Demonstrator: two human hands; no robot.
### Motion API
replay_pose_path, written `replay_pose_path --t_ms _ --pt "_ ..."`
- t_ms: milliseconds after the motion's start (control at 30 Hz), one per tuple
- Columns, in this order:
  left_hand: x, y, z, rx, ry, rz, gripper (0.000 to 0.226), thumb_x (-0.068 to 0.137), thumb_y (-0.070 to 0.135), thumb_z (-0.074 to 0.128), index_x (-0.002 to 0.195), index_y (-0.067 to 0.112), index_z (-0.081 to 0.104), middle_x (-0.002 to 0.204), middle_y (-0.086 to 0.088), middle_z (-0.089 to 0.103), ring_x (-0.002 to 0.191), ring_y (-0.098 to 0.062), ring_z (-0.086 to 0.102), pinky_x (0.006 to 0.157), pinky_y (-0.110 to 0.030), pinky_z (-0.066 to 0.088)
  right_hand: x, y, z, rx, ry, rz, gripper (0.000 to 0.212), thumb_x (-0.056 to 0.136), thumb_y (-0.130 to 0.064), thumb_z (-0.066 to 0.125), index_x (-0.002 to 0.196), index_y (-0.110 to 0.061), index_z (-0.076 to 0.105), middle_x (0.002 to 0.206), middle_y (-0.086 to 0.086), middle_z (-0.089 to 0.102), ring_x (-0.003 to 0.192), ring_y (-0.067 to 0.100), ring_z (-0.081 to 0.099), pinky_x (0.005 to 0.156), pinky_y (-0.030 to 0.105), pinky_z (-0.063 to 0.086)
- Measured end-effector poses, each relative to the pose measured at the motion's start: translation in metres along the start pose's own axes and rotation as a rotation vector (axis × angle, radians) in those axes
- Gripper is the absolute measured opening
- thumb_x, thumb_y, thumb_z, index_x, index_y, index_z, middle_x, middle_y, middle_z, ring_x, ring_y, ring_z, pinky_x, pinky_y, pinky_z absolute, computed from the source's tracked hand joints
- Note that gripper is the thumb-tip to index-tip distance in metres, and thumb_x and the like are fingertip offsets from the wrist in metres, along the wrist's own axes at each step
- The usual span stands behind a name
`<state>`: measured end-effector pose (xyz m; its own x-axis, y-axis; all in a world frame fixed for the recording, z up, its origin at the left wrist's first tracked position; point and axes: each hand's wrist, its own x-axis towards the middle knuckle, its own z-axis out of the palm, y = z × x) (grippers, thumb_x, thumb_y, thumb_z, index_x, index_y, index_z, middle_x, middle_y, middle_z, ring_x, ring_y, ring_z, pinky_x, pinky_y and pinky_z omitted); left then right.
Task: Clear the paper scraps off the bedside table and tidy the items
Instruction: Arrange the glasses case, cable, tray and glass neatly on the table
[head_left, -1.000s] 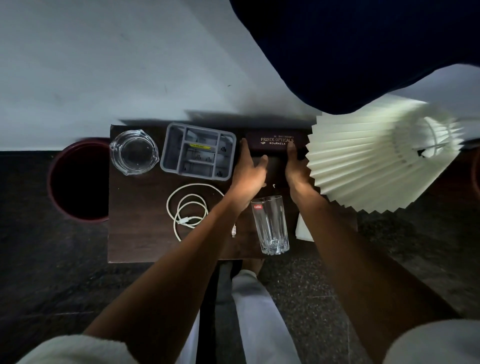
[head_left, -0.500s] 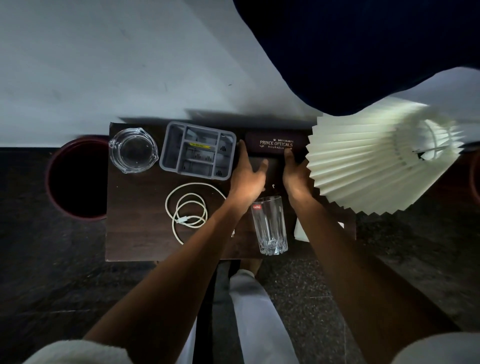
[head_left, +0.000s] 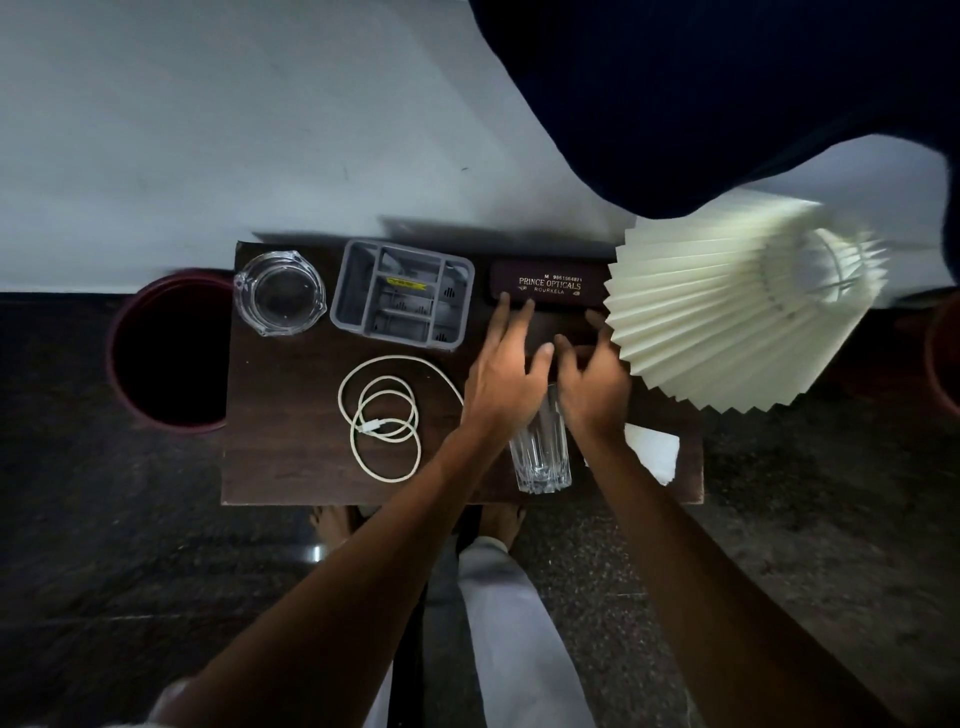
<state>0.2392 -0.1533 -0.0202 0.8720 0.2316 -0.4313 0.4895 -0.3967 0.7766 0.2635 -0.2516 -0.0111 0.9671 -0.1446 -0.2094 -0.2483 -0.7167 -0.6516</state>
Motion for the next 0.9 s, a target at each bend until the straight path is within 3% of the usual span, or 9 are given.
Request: replay_pose_path --t_ms 67,133,300,400,467,533,600,700,900 --pt "-0.012 0.001 -0.001 0.01 0.013 0.044 0.052 0.101 0.033 0.051 0.152 0.024 0.043 0.17 0.002 0.019 0.137 -0.024 0.051 0.111 -0.037 0.042 -0.009 0.005 -0.003 -0.005 -0.024 -0.038 0.043 0.095 -0.019 0.064 0.134 -0.005 0.057 0.104 0.015 0.071 0.1 0.029 0.066 0.081 0.022 0.04" --pt "-0.026 0.002 -0.001 0.013 0.046 0.075 0.046 0.1 0.031 0.051 0.145 0.022 0.052 0.167 -0.002 0.028 0.136 -0.023 0.051 0.107 -0.035 0.046 -0.017 0.009 -0.009 -0.019 -0.053 -0.061 0.04 0.094 -0.017 0.064 0.132 -0.006 0.06 0.102 0.014 0.071 0.095 0.027 0.066 0.079 0.021 0.039" --pt "-0.064 -0.006 -0.001 0.003 0.116 0.084 0.037 0.099 0.029 0.051 0.132 0.018 0.063 0.16 -0.006 0.039 0.13 -0.016 0.054 0.096 -0.023 0.042 -0.041 0.019 -0.021 -0.01 -0.104 -0.082 0.036 0.094 -0.019 0.063 0.129 -0.013 0.06 0.124 0.009 0.059 0.101 0.02 0.062 0.087 0.037 0.054" --pt "-0.088 -0.013 0.002 0.002 0.163 0.074 0.05 0.099 0.046 0.038 0.129 0.017 0.064 0.153 -0.008 0.048 0.132 0.008 0.039 0.098 -0.018 0.036 -0.055 0.028 -0.028 -0.016 -0.103 -0.096 0.035 0.094 -0.019 0.063 0.128 -0.013 0.059 0.129 0.007 0.056 0.098 0.013 0.06 0.082 0.037 0.056" --pt "-0.101 -0.018 0.005 -0.041 0.181 0.044 0.042 0.102 0.041 0.043 0.129 0.016 0.064 0.15 -0.008 0.051 0.13 0.019 0.029 0.102 -0.016 0.033 -0.063 0.035 -0.032 -0.036 -0.111 -0.113 0.034 0.095 -0.019 0.063 0.128 -0.012 0.059 0.129 0.007 0.056 0.095 0.008 0.055 0.077 0.028 0.053" --pt "-0.112 -0.023 0.009 -0.094 0.218 0.016 0.028 0.103 0.026 0.054 0.126 0.016 0.065 0.149 -0.004 0.05 0.135 0.005 0.035 0.105 -0.024 0.036 -0.07 0.04 -0.036 -0.056 -0.122 -0.121 0.034 0.095 -0.019 0.064 0.128 -0.01 0.059 0.128 0.008 0.057 0.095 0.007 0.054 0.076 0.021 0.048" --pt "-0.121 -0.027 0.013 -0.109 0.224 -0.02 0.025 0.102 0.017 0.057 0.126 0.016 0.064 0.149 -0.004 0.049 0.138 -0.011 0.042 0.107 -0.033 0.042 -0.075 0.043 -0.04 -0.047 -0.128 -0.109 0.034 0.096 -0.018 0.064 0.128 -0.009 0.06 0.128 0.009 0.058 0.098 0.01 0.057 0.077 0.025 0.052" --pt "-0.127 -0.036 0.015 -0.127 0.216 -0.118 0.029 0.101 0.017 0.057 0.13 0.014 0.061 0.15 -0.008 0.046 0.133 -0.019 0.051 0.104 -0.046 0.051 -0.081 0.044 -0.046 -0.034 -0.133 -0.114 0.033 0.096 -0.018 0.064 0.127 -0.007 0.06 0.129 0.01 0.058 0.101 0.012 0.059 0.078 0.031 0.057" --pt "-0.125 -0.069 -0.01 -0.002 0.32 -0.184 0.029 0.098 0.015 0.058 0.127 0.014 0.062 0.136 -0.007 0.053 0.122 -0.022 0.058 0.099 -0.039 0.051 -0.092 0.037 -0.053 0.009 -0.185 -0.144 0.033 0.096 -0.016 0.063 0.127 -0.005 0.06 0.132 0.011 0.055 0.102 0.014 0.06 0.081 0.038 0.06"
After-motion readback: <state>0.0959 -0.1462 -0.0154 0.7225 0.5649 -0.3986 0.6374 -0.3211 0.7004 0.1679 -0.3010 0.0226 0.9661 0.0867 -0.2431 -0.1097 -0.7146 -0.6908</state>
